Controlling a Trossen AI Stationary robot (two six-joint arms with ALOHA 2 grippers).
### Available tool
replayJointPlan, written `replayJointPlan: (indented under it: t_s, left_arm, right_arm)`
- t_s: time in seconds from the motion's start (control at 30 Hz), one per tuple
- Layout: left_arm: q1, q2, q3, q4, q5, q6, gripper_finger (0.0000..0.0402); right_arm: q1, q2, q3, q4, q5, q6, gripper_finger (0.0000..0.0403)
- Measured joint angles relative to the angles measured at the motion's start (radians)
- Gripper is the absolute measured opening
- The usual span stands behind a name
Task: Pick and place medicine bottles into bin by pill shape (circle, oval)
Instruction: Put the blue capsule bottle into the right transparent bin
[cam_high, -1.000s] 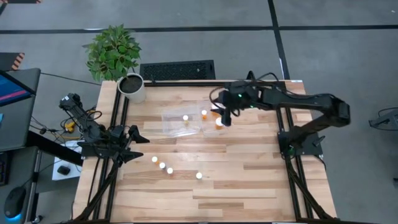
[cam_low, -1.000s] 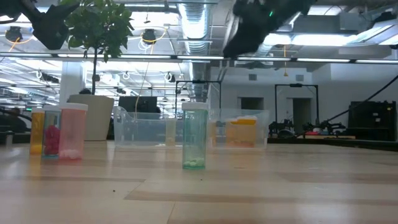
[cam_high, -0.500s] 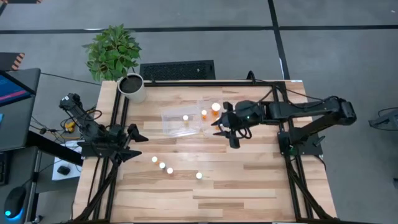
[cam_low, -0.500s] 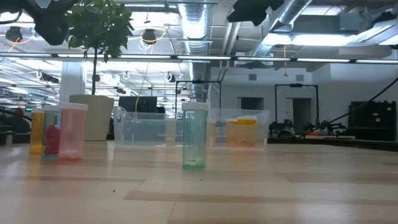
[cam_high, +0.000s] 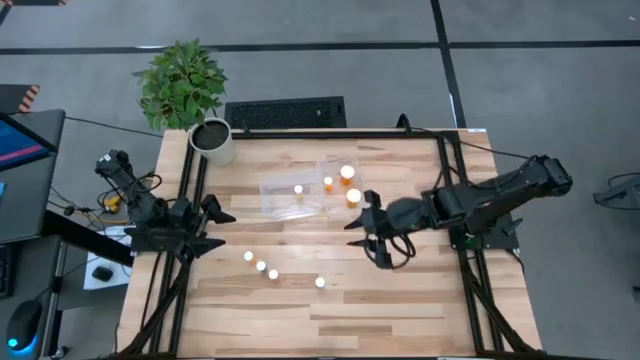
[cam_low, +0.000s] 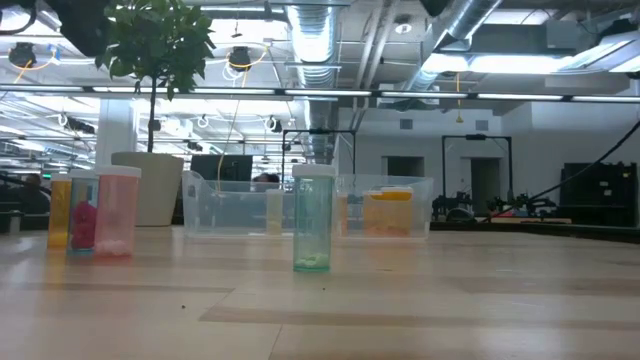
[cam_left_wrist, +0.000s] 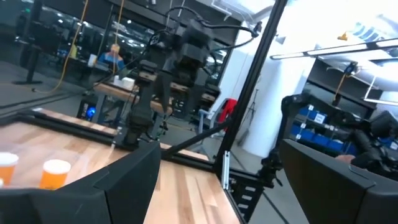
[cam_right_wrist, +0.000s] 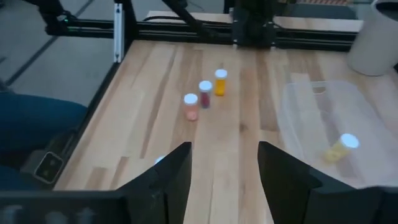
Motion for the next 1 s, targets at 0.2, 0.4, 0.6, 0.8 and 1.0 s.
replayJointPlan:
  t_s: [0.2,0.4,0.6,0.8,1.0]
  left_arm:
    - [0.000,0.000,0.000,-0.009,-0.013,-0.028,0.0322]
    - [0.000,0.000,0.000,-0.022,-0.014,-0.028,0.0322]
    - [0.000,0.000,0.000,-0.042,-0.022,-0.028,0.0322]
    - [0.000,0.000,0.000,-0.056,-0.042,-0.029,0.0322]
    - [0.000,0.000,0.000,-0.063,-0.051,-0.030,0.0322]
  right_arm:
    - [0.082,0.000,-0.085,0.063,0.080,0.078,0.0191]
    - [0.109,0.037,-0.217,0.252,0.109,0.159,0.0188]
    - [0.119,0.145,-0.235,0.370,0.114,0.148,0.0189]
    - [0.106,0.263,-0.222,0.506,0.120,0.074,0.0196]
    - [0.077,0.347,-0.126,0.486,0.132,-0.009,0.0220]
